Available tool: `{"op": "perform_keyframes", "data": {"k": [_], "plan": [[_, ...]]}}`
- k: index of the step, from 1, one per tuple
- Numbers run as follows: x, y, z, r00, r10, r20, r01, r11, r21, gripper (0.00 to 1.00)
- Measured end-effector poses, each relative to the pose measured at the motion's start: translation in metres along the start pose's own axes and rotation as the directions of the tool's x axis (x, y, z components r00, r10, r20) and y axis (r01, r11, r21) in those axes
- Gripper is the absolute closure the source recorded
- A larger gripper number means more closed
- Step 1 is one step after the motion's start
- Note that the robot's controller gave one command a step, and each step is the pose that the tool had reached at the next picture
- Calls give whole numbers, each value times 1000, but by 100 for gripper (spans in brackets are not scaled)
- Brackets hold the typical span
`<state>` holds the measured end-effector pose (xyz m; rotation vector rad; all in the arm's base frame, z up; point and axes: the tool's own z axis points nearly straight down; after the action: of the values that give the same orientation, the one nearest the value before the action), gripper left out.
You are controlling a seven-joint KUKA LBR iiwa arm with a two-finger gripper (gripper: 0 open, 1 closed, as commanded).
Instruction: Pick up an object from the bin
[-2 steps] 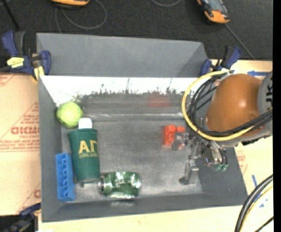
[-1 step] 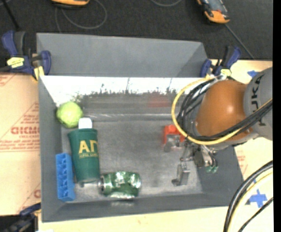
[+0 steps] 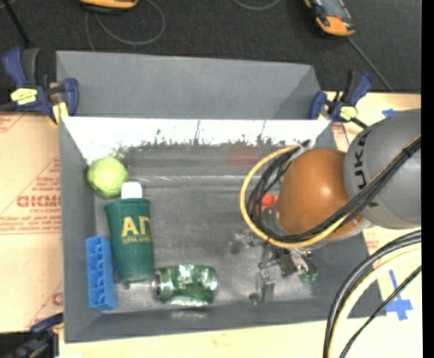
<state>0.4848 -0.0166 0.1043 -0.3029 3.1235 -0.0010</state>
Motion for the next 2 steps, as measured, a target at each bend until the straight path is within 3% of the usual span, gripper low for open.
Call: {"op": "perform_keyframes", "data": {"k": [1, 2], "plan": [[-2, 15, 13, 994, -108, -4, 108, 994, -2, 0], [-3, 38, 20, 996, 93, 3, -93, 996, 0, 0]]}}
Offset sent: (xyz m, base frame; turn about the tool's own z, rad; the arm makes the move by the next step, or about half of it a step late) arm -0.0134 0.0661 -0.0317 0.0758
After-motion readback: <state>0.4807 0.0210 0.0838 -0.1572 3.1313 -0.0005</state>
